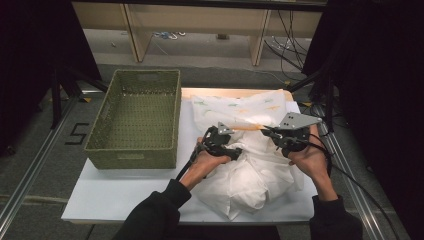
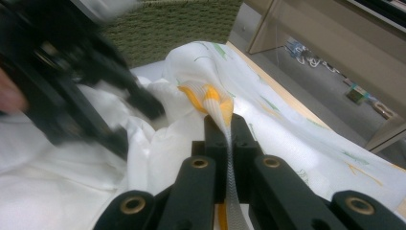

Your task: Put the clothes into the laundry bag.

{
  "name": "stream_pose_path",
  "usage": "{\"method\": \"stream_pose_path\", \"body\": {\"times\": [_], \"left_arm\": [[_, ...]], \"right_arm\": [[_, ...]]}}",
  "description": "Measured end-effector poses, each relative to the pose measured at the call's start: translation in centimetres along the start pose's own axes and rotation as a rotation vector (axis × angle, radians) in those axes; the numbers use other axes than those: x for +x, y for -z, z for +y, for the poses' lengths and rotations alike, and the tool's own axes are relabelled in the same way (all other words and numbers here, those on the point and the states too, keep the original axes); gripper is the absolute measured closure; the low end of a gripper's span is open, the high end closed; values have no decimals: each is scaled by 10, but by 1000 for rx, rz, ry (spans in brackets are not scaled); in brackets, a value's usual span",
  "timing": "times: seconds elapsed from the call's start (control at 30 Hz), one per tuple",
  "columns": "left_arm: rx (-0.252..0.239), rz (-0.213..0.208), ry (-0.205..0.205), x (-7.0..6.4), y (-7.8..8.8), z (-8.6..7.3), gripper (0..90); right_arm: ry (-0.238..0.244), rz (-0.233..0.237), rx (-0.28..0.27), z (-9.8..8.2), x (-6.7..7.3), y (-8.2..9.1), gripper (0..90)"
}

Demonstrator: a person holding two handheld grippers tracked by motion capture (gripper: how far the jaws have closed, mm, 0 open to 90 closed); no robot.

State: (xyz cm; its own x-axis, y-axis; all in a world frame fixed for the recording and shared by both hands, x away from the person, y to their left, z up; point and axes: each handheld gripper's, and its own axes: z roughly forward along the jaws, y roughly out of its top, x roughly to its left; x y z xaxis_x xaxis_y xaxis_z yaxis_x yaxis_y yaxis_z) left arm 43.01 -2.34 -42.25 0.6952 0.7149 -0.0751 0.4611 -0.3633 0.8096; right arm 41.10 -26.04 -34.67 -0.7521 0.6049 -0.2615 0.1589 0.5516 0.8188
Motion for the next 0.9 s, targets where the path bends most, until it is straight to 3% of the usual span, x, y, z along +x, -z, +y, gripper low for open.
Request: {"method": "stream_pose_path", "body": {"times": [0.1, 0.13, 0.17, 0.23, 0.27, 0.3, 0.33, 0.37, 0.4, 0.43, 0.5, 0.53, 0.6, 0.73, 0.87, 0.9], "left_arm": [[-24, 87, -79, 8, 22, -4, 286], [-12, 105, -108, 12, 26, -5, 264], [13, 121, -109, 17, 25, -8, 241], [45, 81, -76, 23, 18, -13, 162], [74, 47, -70, 27, 14, -16, 160], [63, 34, -34, 27, 8, -19, 166], [83, 32, -36, 27, 2, -21, 176], [81, 10, -42, 27, -5, -24, 201], [68, -25, -49, 24, -9, -26, 303], [49, -69, -42, 21, -12, -27, 462], [11, -131, -48, 10, -16, -25, 627], [-4, -146, -55, 4, -17, -24, 715], [-21, -155, -74, -7, -21, -17, 789], [-63, -116, -48, -14, -31, 3, 834], [-95, -35, -20, 3, -43, 20, 836], [-98, -15, 14, 9, -48, 21, 829]], "right_arm": [[4, -1, -2, 1, 1, 0, 897], [10, -2, -2, 1, 2, -1, 897], [1, -2, 0, 2, 3, -1, 897], [12, 3, 2, 2, 4, -2, 897], [11, 5, 1, 3, 5, -2, 897], [11, 3, 2, 3, 4, -2, 897], [13, -3, 2, 3, 4, -2, 897], [6, 1, 4, 2, 4, -3, 897], [7, 5, 4, 2, 4, -3, 897], [7, 6, 4, 2, 4, -3, 897], [9, 8, 5, 2, 4, -3, 897], [6, 12, 5, 2, 3, -4, 897], [8, 14, 8, 2, 4, -4, 897], [17, 10, -4, 5, 6, 0, 897], [29, 17, -21, 10, 8, 8, 897], [27, 16, -18, 10, 8, 9, 898]]}}
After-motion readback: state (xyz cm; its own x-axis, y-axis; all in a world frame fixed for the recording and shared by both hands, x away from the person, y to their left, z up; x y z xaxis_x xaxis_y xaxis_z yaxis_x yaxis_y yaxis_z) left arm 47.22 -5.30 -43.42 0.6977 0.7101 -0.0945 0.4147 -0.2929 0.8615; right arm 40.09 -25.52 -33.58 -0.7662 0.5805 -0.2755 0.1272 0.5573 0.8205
